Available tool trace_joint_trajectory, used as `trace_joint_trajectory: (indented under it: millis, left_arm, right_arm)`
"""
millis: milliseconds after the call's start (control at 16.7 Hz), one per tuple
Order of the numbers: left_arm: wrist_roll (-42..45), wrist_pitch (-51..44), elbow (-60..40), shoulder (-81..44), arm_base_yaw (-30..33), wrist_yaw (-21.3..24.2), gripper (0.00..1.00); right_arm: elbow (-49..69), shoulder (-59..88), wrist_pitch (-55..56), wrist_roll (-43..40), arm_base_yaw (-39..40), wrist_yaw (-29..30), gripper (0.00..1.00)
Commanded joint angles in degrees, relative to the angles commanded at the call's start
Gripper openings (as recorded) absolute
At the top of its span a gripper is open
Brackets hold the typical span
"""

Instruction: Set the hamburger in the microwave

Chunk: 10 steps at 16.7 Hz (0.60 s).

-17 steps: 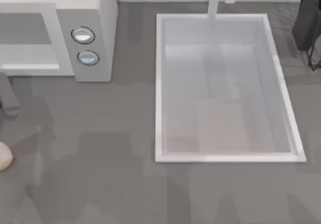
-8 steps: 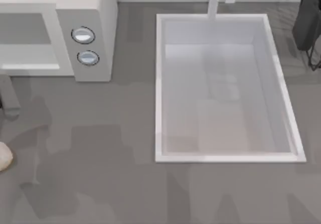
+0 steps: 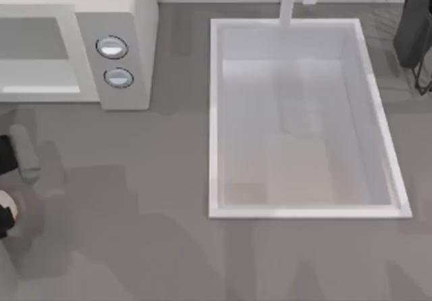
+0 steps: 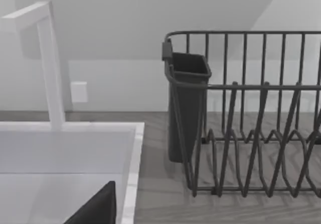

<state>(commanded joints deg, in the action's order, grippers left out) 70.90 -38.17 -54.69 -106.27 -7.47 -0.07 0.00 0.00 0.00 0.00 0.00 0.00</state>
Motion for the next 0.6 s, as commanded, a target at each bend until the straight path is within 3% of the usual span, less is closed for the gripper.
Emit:
trace_joint_trajectory:
  millis: [300,600]
  left_arm:
    - [0.02,1.64,0.98,-0.92,-0.02,0.00,1.00]
    - [0.02,1.64,0.98,-0.92,-0.02,0.00,0.62]
  right_arm:
    - [0.00,0.00,0.00,0.00,0.00,0.00,1.00]
    - [0.00,0.00,0.00,0.00,0.00,0.00,1.00]
